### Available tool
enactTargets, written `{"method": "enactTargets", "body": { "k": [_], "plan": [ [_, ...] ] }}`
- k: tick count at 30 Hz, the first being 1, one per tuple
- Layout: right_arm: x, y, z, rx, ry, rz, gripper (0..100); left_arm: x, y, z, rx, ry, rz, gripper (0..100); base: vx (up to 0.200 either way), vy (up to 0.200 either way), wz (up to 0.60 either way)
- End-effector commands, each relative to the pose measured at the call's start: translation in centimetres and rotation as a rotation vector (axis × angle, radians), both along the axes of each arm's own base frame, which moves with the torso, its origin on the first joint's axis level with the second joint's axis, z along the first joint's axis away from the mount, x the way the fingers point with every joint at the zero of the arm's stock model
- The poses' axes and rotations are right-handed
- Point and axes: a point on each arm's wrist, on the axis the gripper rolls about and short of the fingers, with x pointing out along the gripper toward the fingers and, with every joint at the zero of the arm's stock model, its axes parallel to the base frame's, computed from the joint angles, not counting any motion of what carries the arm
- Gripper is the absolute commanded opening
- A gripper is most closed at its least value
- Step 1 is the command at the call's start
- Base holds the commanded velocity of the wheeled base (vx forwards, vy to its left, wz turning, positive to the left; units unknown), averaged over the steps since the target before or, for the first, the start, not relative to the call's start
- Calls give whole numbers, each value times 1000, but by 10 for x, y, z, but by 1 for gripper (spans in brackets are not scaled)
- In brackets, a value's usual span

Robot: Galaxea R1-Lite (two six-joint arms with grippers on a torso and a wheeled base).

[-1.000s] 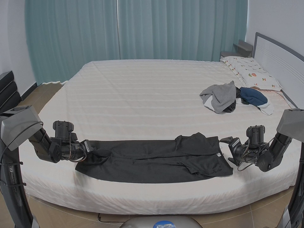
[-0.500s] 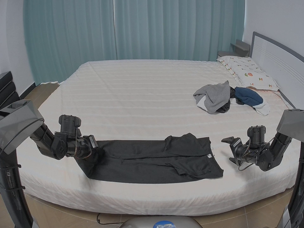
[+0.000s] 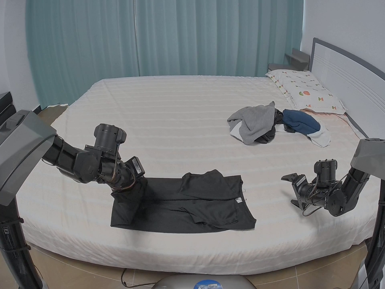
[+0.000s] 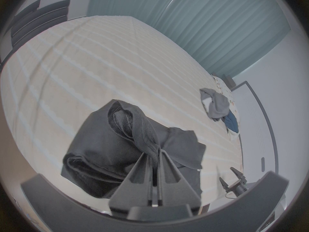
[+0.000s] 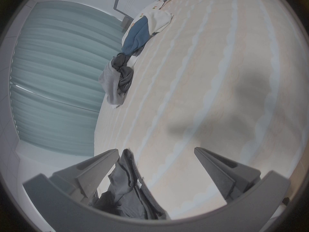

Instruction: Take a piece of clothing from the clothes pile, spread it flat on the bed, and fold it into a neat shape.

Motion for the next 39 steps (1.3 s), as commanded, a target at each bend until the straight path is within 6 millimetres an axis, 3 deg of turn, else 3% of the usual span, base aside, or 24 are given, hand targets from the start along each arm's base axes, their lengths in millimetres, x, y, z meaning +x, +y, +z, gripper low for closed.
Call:
{"method": "enactTargets", "body": {
  "k": [1, 11, 21, 26, 27, 39],
  "plan": [
    [0, 1, -1, 0, 1, 2, 100, 3, -26, 16, -24, -12, -47, 0, 0, -200, 0],
    [0, 4, -4, -3, 11, 15, 100, 15, -66, 0, -15, 47, -104, 0, 0, -200, 0],
    [0, 8, -8, -7, 22, 26, 100, 20, -100, -9, -61, 55, -90, 0, 0, 0, 0],
    [-1, 9, -9, -13, 25, 33, 100, 22, -106, -13, -72, 61, -81, 0, 0, 0, 0],
    [-2, 9, -9, -13, 27, 35, 100, 25, -108, -16, -76, 64, -73, 100, 0, 0, 0],
    [-2, 9, -12, -15, 36, 37, 100, 22, -109, -12, -117, 77, 10, 100, 0, 0, 0]
  ]
}}
